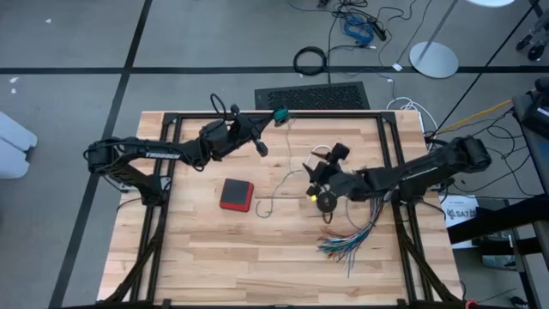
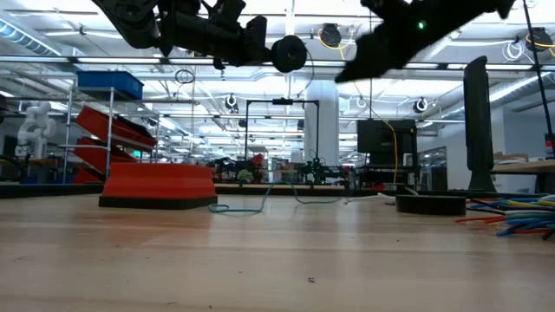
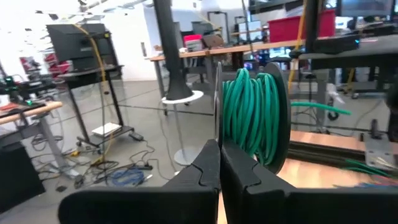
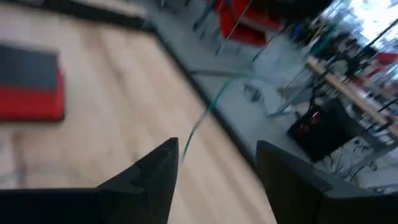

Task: Coiling cords
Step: Uncoil the green wire cable from the spool

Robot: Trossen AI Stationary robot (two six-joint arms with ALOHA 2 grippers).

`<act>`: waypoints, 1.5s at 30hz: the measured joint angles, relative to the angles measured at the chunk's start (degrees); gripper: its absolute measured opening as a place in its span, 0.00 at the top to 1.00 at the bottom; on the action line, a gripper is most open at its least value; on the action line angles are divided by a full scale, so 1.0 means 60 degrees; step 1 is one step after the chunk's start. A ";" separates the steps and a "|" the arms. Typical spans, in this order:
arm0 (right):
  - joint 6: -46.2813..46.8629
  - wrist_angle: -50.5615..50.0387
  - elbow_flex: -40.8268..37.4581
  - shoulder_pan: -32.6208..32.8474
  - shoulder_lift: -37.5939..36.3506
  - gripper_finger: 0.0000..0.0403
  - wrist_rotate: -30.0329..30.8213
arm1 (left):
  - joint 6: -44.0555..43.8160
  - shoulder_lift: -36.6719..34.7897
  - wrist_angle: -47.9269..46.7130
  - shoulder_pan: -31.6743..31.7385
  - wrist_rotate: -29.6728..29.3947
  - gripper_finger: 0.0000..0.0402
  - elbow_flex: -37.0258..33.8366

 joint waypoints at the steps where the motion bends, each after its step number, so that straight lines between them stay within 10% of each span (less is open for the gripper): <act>1: -0.0347 0.0457 -0.0065 -0.0126 -0.0108 0.51 -0.0055 | 0.0003 0.0000 -0.0051 -0.0054 0.0003 1.00 0.0000; 14: -0.0906 0.5669 -0.2049 -0.2404 -0.0366 0.56 -0.4758 | 0.0030 0.0000 -0.0241 -0.0789 0.0210 1.00 0.0000; 25: -0.0286 0.5933 -0.2088 -0.3173 -0.0363 0.57 -0.6418 | 0.0029 0.0000 -0.0269 -0.0998 0.0254 1.00 0.0000; 45: 0.0237 0.4779 -0.2088 -0.3285 -0.0643 0.57 -0.5536 | 0.0018 0.0000 -0.0724 -0.0994 0.0247 1.00 0.0000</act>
